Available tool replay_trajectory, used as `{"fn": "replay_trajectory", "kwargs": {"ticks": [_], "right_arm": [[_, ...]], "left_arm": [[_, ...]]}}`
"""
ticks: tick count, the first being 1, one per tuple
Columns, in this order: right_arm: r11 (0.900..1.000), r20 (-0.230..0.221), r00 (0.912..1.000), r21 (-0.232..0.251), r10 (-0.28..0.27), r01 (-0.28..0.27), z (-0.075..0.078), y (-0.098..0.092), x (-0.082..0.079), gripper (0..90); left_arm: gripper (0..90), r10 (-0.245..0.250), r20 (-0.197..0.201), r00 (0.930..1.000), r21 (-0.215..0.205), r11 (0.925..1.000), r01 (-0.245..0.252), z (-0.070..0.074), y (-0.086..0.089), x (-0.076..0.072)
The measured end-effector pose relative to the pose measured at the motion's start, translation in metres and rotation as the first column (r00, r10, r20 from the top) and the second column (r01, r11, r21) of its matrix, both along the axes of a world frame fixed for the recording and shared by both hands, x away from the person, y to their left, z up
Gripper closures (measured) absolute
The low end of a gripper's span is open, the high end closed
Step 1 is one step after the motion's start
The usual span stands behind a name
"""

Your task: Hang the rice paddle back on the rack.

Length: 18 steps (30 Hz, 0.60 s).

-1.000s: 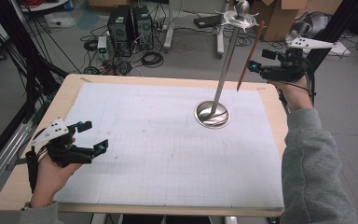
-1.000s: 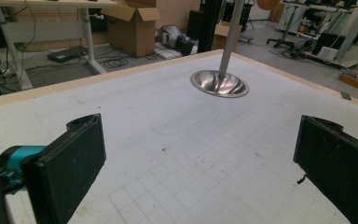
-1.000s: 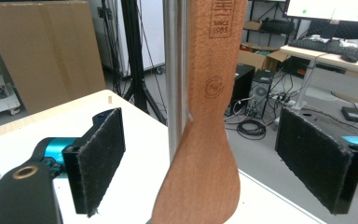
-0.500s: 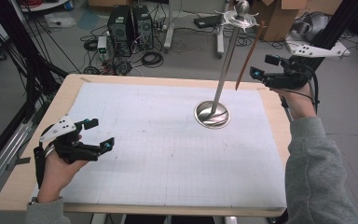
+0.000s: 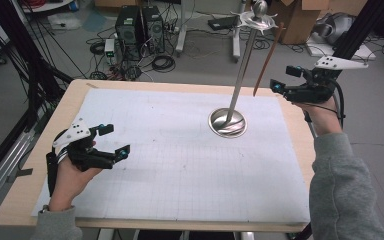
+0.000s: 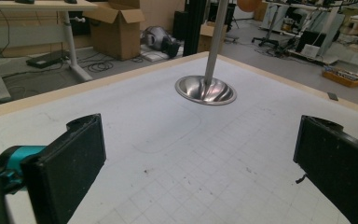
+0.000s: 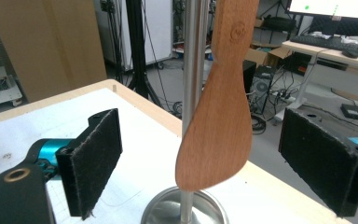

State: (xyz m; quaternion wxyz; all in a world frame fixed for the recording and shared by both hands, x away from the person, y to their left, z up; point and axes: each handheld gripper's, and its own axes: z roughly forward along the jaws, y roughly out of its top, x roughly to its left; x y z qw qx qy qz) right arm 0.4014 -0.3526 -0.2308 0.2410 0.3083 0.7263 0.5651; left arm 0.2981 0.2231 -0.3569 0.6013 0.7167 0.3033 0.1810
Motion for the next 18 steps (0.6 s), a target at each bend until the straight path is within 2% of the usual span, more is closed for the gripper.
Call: {"fn": "replay_trajectory", "kwargs": {"ticks": [6, 18], "right_arm": [[1.0, 0.0, 1.0, -0.003, 0.006, -0.006, -0.005, -0.001, -0.004, 12.2], [1.0, -0.014, 0.9999, -0.004, 0.0, 0.0, -0.025, -0.009, -0.018, 12.1]], "left_arm": [[2.6, -0.006, 0.001, 1.0, -0.003, 1.0, 0.006, 0.0, -0.003, 0.002], [2.5, -0.01, 0.008, 0.9999, -0.003, 0.9999, 0.01, 0.001, -0.007, 0.003]]}}
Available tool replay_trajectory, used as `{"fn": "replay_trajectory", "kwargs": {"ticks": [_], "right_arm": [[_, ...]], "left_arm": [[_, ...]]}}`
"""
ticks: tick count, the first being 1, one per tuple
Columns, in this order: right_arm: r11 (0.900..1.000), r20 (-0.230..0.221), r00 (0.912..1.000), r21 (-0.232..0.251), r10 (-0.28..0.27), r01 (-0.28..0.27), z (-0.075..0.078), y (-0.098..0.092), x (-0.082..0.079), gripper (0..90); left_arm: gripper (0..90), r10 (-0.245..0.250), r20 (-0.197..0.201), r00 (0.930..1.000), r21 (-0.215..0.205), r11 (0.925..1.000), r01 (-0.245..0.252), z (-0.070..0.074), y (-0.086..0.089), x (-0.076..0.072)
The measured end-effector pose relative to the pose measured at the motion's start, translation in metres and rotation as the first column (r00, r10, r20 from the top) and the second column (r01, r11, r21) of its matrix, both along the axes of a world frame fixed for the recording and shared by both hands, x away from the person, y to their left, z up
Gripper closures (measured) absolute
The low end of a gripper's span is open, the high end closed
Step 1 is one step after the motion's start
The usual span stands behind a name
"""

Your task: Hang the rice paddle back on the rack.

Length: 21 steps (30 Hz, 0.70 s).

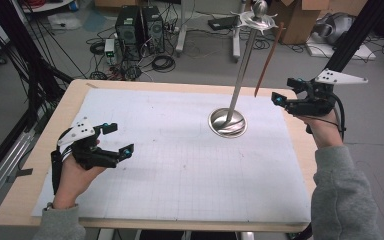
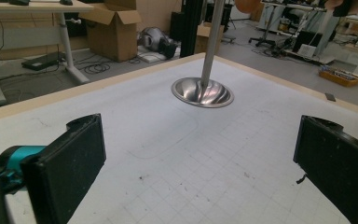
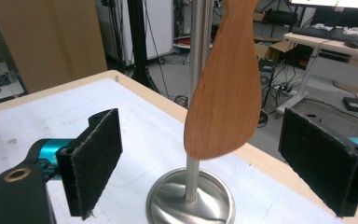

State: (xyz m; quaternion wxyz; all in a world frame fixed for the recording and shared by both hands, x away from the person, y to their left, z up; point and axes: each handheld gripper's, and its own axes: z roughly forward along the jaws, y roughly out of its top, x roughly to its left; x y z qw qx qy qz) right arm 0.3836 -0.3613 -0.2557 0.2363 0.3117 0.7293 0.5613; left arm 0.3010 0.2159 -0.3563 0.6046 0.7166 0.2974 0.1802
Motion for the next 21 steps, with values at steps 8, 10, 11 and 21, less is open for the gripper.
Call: {"fn": "replay_trajectory", "kwargs": {"ticks": [8, 10, 11, 21], "right_arm": [[1.0, 0.002, 0.9996, 0.006, 0.028, -0.028, -0.015, 0.004, -0.01, 12.2], [1.0, 0.0, 0.9995, 0.005, 0.03, -0.03, -0.019, 0.006, -0.012, 12.1], [0.999, 0.0, 0.9995, 0.006, 0.032, -0.032, -0.021, 0.007, -0.012, 12.1], [1.0, -0.014, 0.9996, 0.011, 0.023, -0.023, -0.041, 0.009, -0.028, 12.1]], "left_arm": [[2.6, -0.007, 0.007, 1.0, -0.008, 0.9999, 0.007, 0.0, 0.0, 0.002], [2.6, -0.013, 0.008, 0.9999, -0.01, 0.9999, 0.013, -0.001, -0.001, 0.002], [2.6, -0.013, 0.009, 0.9999, -0.008, 0.9999, 0.013, -0.001, -0.002, 0.003], [2.6, -0.008, 0.004, 1.0, -0.01, 0.9999, 0.008, -0.002, -0.001, 0.003]]}}
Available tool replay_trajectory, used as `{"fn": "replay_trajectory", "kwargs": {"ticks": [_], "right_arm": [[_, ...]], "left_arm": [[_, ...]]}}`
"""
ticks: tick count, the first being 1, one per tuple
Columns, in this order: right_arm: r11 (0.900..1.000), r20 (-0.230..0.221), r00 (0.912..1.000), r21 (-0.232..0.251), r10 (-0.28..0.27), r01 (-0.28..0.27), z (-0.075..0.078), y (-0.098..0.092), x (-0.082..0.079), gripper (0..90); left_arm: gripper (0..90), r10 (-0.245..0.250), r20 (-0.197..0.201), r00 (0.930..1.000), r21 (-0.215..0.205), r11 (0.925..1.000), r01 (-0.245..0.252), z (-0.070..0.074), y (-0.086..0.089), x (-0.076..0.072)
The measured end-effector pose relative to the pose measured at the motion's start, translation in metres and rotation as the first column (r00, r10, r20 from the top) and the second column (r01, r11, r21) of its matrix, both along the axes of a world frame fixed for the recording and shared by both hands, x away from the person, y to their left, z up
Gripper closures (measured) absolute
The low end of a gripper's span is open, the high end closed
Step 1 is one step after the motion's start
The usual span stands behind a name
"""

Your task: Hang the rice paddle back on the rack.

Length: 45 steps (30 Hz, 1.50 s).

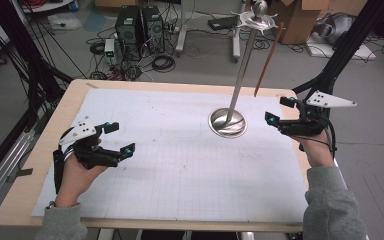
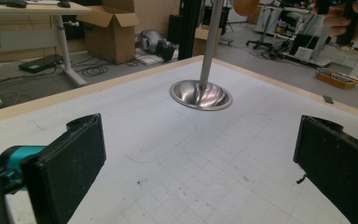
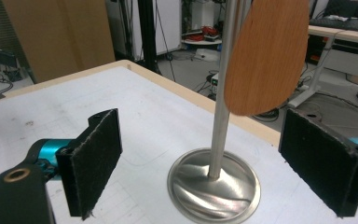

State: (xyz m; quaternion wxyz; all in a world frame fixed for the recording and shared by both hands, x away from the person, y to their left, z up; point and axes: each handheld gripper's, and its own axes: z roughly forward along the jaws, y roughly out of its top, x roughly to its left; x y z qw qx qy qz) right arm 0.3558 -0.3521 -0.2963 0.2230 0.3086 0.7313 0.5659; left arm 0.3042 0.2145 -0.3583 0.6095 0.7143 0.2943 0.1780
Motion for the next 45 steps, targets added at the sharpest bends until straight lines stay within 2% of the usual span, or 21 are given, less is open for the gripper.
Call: {"fn": "replay_trajectory", "kwargs": {"ticks": [4, 9, 12, 17, 27, 31, 34, 37, 42, 45], "right_arm": [[1.0, -0.014, 0.9998, 0.002, -0.011, 0.011, -0.011, -0.003, -0.007, 12.1], [1.0, -0.007, 0.9999, 0.013, -0.016, 0.016, -0.02, -0.008, -0.014, 12.0], [1.0, -0.004, 0.9999, 0.018, -0.016, 0.016, -0.026, -0.01, -0.016, 12.1], [1.0, -0.003, 1.0, -0.005, -0.009, 0.009, -0.037, -0.01, -0.021, 12.0], [1.0, -0.01, 0.9999, -0.014, 0.01, -0.01, -0.051, -0.005, -0.031, 12.0], [1.0, -0.016, 0.9998, 0.013, 0.015, -0.015, -0.056, -0.007, -0.034, 12.0], [0.997, -0.031, 0.9992, 0.08, 0.024, -0.022, -0.06, -0.009, -0.038, 12.0], [0.996, -0.019, 0.9995, 0.084, 0.025, -0.023, -0.063, -0.01, -0.04, 11.9], [0.996, -0.025, 0.9995, 0.09, 0.021, -0.019, -0.07, -0.012, -0.045, 11.9], [0.997, -0.035, 0.9991, 0.075, 0.025, -0.022, -0.074, -0.012, -0.047, 11.9]], "left_arm": [[2.6, 0.003, -0.002, 1.0, -0.002, 1.0, -0.003, 0.0, 0.0, -0.001], [2.6, 0.011, -0.005, 0.9999, 0.005, 0.9999, -0.011, 0.0, 0.0, 0.0], [2.6, 0.04, -0.012, 0.9991, 0.013, 0.9991, -0.04, -0.001, 0.001, 0.001], [2.6, 0.038, -0.012, 0.9992, 0.006, 0.9993, -0.038, -0.002, 0.002, 0.001], [2.6, 0.034, -0.019, 0.9993, 0.005, 0.9994, -0.034, -0.003, 0.002, 0.002], [2.6, 0.035, -0.021, 0.9992, 0.001, 0.9994, -0.035, -0.005, 0.003, 0.003], [2.6, 0.029, -0.019, 0.9994, -0.002, 0.9996, -0.029, -0.004, 0.002, 0.003], [2.6, 0.027, -0.02, 0.9994, -0.005, 0.9996, -0.027, -0.004, 0.001, 0.003], [2.6, 0.027, -0.024, 0.9993, -0.003, 0.9996, -0.027, -0.005, 0.0, 0.003], [2.5, 0.028, -0.024, 0.9993, -0.004, 0.9996, -0.028, -0.005, 0.0, 0.003]]}}
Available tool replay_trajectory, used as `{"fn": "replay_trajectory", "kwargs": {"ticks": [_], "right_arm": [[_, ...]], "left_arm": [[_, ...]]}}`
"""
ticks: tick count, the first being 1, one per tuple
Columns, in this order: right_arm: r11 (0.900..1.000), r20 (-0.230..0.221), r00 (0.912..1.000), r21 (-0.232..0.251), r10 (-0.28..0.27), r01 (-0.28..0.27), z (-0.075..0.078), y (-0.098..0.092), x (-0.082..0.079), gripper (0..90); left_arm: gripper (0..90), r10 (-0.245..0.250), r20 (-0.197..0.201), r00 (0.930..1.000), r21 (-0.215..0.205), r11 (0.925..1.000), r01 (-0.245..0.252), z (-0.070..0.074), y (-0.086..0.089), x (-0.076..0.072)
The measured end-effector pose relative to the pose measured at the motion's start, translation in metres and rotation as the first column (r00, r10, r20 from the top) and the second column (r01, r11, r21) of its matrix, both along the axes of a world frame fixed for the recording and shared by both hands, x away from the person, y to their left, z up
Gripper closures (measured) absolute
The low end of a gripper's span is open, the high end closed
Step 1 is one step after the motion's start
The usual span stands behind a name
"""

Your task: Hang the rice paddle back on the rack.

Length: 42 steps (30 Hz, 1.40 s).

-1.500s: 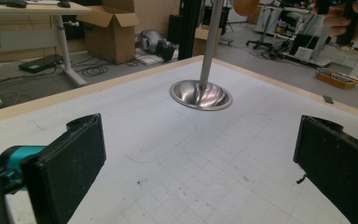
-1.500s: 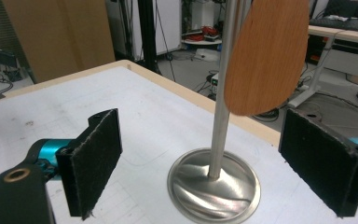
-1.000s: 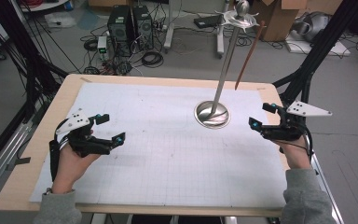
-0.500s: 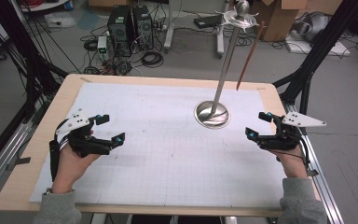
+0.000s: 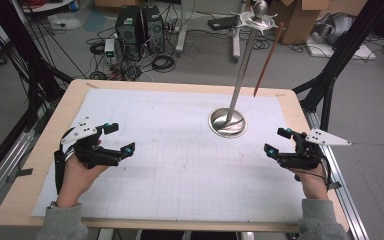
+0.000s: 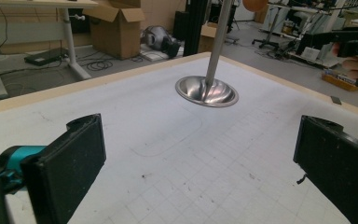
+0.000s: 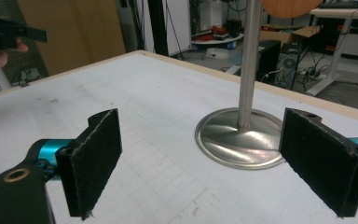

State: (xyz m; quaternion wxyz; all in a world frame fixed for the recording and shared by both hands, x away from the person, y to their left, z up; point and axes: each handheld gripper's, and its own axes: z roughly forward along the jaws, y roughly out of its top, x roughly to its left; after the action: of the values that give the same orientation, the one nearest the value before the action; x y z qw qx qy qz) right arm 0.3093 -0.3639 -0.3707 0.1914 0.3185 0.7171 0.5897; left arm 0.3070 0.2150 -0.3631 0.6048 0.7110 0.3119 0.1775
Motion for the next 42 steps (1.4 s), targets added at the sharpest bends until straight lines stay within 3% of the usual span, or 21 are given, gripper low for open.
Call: {"fn": "replay_trajectory", "kwargs": {"ticks": [5, 13, 26, 36, 42], "right_arm": [[0.999, -0.008, 0.9999, 0.034, 0.012, -0.012, -0.003, -0.003, -0.001, 11.7], [1.0, 0.019, 0.9997, -0.008, 0.015, -0.015, -0.006, -0.001, -0.005, 11.7], [0.999, 0.017, 0.9996, -0.041, 0.024, -0.023, -0.011, 0.004, -0.008, 11.7], [1.0, 0.007, 1.0, -0.004, 0.006, -0.006, -0.016, -0.003, -0.012, 11.7], [1.0, -0.002, 1.0, 0.0, -0.007, 0.007, -0.02, -0.007, -0.012, 11.8]], "left_arm": [[2.6, -0.008, 0.007, 0.9999, -0.012, 0.9999, 0.009, 0.002, 0.0, -0.001], [2.6, -0.001, -0.003, 1.0, -0.009, 1.0, 0.001, -0.001, 0.001, -0.001], [2.6, 0.008, -0.009, 0.9999, -0.004, 1.0, -0.008, -0.003, 0.004, -0.001], [2.6, 0.035, 0.001, 0.9994, 0.005, 0.9994, -0.035, -0.002, 0.014, -0.003], [2.6, 0.07, -0.008, 0.9975, -0.015, 0.9974, -0.07, -0.009, 0.027, -0.002]]}}
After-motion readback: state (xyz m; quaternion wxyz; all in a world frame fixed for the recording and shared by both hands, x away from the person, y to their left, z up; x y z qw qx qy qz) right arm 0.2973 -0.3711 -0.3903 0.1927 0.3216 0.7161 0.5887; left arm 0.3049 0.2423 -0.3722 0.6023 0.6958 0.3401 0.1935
